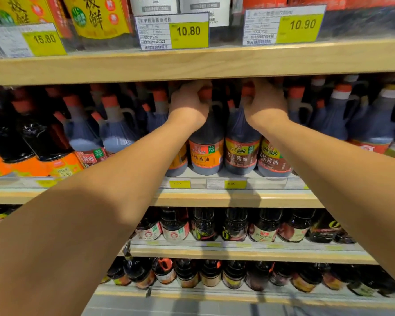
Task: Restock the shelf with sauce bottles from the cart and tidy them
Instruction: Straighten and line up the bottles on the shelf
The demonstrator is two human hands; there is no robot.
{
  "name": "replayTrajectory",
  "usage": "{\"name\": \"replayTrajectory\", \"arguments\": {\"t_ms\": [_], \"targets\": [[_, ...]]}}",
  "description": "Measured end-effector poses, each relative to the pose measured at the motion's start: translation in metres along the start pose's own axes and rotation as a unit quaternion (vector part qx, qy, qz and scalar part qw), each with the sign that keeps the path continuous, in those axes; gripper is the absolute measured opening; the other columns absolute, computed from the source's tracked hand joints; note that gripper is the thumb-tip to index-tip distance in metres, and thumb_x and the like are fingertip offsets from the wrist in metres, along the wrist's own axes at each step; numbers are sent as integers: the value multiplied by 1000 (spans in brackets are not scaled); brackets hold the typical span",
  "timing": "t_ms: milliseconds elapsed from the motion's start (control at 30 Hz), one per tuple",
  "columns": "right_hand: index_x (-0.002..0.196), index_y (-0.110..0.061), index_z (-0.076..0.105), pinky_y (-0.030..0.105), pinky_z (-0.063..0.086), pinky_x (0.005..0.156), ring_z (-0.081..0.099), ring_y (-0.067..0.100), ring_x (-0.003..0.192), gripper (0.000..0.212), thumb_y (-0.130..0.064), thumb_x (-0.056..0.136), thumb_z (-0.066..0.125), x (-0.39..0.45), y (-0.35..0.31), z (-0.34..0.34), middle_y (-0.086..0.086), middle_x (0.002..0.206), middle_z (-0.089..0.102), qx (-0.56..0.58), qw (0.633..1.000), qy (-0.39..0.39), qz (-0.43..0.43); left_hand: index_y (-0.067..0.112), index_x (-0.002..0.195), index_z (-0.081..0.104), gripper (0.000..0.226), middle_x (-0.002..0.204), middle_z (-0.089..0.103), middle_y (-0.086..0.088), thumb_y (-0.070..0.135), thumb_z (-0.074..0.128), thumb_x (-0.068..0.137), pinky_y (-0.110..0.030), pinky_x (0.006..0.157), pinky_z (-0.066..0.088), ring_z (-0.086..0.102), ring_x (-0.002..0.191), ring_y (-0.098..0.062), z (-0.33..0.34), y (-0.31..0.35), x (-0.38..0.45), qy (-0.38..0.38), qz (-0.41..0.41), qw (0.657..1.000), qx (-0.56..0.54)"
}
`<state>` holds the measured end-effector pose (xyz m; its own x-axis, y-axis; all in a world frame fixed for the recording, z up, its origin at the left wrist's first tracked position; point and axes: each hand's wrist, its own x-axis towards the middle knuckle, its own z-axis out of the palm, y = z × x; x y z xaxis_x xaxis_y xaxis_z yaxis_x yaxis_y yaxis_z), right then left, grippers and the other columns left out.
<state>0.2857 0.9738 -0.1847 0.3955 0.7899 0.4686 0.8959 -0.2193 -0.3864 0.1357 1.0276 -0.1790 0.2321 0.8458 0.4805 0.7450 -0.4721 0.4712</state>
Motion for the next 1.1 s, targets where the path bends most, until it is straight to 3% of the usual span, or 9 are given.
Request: {"name": "replayTrajectory", "arguments": {"t_ms": [333, 833, 967, 1100], "targets": [[122, -19, 54, 45, 43, 91, 53, 44, 110, 29, -24, 97, 40, -5, 4, -3, 16, 121, 60, 21, 999, 9, -41, 29, 127, 58, 35, 134, 57, 3, 22, 54, 93, -20, 93, 37, 51, 123, -22, -3, 3, -4, 9, -6, 1000, -26], [123, -14, 52, 38, 43, 80, 56, 42, 103, 31, -27, 95, 48, -20, 3, -9, 19, 115, 61, 14, 998, 8, -61, 22, 132, 54, 39, 136, 55, -6, 27, 55, 93, -30, 98, 43, 51, 122, -30, -11, 7, -15, -26, -5, 999, -31], [119, -11, 54, 45, 45, 85, 54, 43, 102, 36, -32, 90, 52, -52, -6, -16, 21, 111, 60, 12, 995, 44, -85, 18, 122, 61, 41, 115, 67, -8, 33, 63, 84, -33, 91, 48, 59, 108, -30, -29, -2, -39, 7, -24, 998, -50], [127, -15, 52, 45, 40, 88, 52, 40, 103, 44, -28, 85, 59, -83, -36, -3, 17, 114, 58, 15, 985, 26, -169, 13, 115, 62, 40, 107, 67, -10, 33, 63, 81, -33, 85, 44, 59, 105, -30, -60, -48, -75, 36, -30, 999, 23]]}}
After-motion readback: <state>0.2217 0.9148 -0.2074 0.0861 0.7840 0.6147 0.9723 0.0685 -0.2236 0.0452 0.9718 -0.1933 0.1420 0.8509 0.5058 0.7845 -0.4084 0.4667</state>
